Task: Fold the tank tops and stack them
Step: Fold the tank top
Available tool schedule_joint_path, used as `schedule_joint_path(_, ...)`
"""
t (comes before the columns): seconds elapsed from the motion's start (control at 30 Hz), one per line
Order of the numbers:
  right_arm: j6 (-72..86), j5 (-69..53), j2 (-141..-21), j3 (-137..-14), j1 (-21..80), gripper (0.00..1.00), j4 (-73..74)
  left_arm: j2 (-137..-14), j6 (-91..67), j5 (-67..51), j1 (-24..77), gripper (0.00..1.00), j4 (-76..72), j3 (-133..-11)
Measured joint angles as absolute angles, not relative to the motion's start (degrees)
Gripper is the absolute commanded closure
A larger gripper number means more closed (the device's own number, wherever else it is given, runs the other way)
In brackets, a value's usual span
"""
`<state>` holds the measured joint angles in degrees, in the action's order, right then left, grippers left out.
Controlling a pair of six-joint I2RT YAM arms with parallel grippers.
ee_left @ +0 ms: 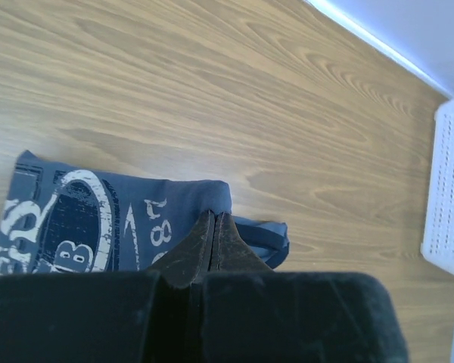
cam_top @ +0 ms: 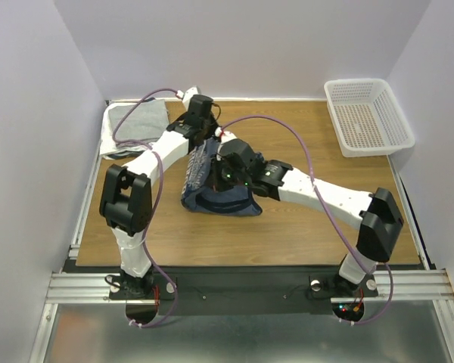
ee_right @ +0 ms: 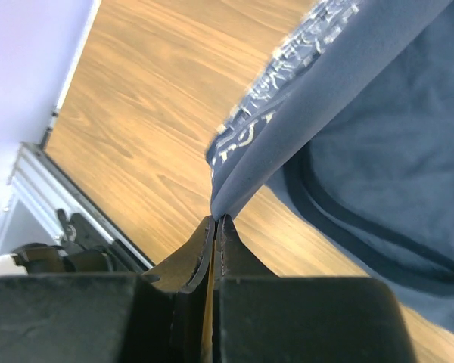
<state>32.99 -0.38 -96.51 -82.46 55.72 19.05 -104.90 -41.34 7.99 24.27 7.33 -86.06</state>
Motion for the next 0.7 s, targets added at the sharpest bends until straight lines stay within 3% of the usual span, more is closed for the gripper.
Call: schedule_joint_path(0.7,38.4,8.5,-75.6,-53.4,51.5,1.0,17.1,-121.0,-44.1,7.7,37.1,1.0,8.6,-99.1)
